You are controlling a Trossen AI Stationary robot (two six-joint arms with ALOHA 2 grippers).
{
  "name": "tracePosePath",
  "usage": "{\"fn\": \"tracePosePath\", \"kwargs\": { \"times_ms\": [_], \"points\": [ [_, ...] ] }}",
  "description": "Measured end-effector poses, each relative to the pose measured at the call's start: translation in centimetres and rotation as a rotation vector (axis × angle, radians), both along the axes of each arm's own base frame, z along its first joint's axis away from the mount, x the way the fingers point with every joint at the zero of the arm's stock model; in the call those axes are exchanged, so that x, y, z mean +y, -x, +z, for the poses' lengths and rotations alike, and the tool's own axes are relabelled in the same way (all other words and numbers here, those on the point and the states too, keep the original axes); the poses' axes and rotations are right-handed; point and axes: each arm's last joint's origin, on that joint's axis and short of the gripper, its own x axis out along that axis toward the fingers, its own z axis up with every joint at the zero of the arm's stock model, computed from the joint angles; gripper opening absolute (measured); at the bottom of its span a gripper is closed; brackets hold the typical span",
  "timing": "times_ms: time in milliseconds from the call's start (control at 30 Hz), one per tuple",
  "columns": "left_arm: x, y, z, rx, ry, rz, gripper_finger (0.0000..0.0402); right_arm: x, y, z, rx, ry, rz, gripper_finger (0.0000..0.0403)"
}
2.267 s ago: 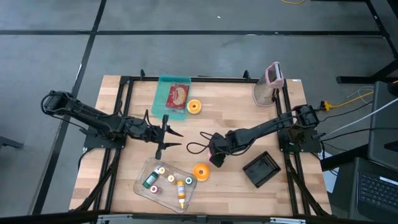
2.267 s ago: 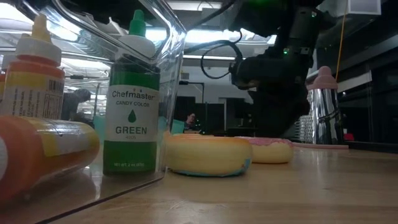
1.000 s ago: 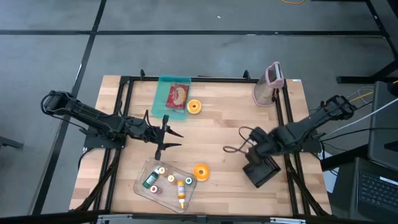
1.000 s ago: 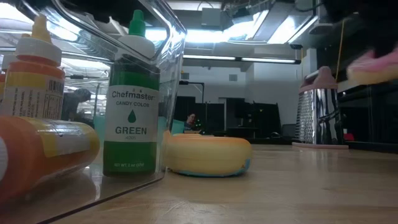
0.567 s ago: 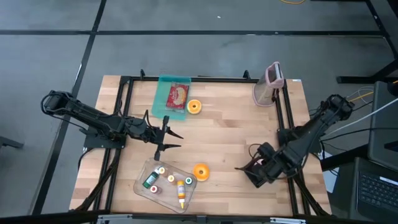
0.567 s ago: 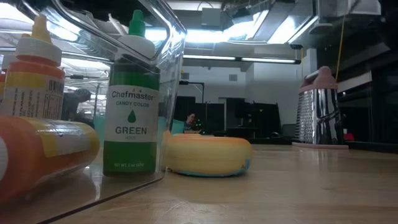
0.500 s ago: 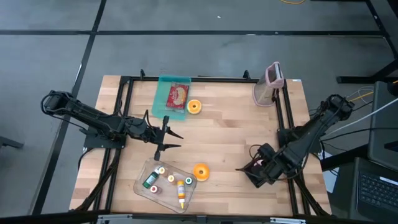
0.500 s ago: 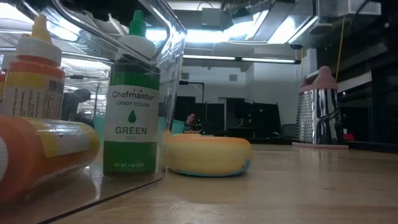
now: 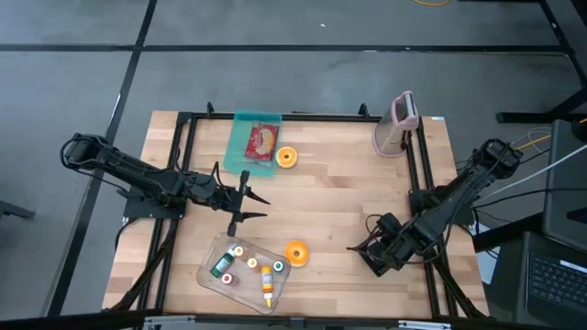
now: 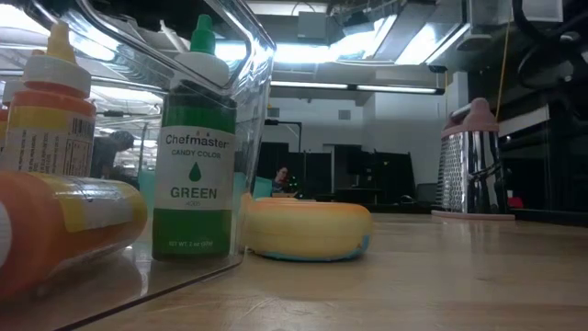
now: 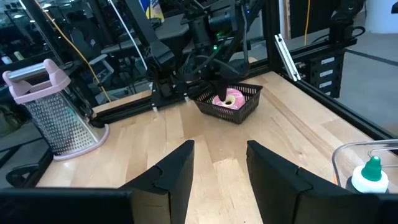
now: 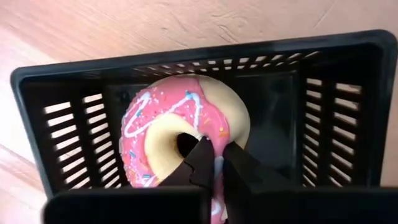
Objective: Pick & Place Food Item
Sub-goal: Put the pink donut into the black basket
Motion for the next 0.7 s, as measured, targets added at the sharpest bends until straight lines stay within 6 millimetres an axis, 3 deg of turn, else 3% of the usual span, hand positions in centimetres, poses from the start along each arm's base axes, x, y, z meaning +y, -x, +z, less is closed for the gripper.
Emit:
{"fn": "tracePosePath", "kwargs": {
  "times_ms": [433,700],
  "points": [
    [0.0,0.0,0.0,0.004,0.029,0.005,0.0143,0.5,-0.5,0.9,-0.023,-0.021,0.046,0.0207],
    [0.0,0.0,0.0,0.006,0.039,0.005,0.0143,1.7,-1.8,4.2,-0.073,-0.081,0.129,0.0259]
  ]
}}
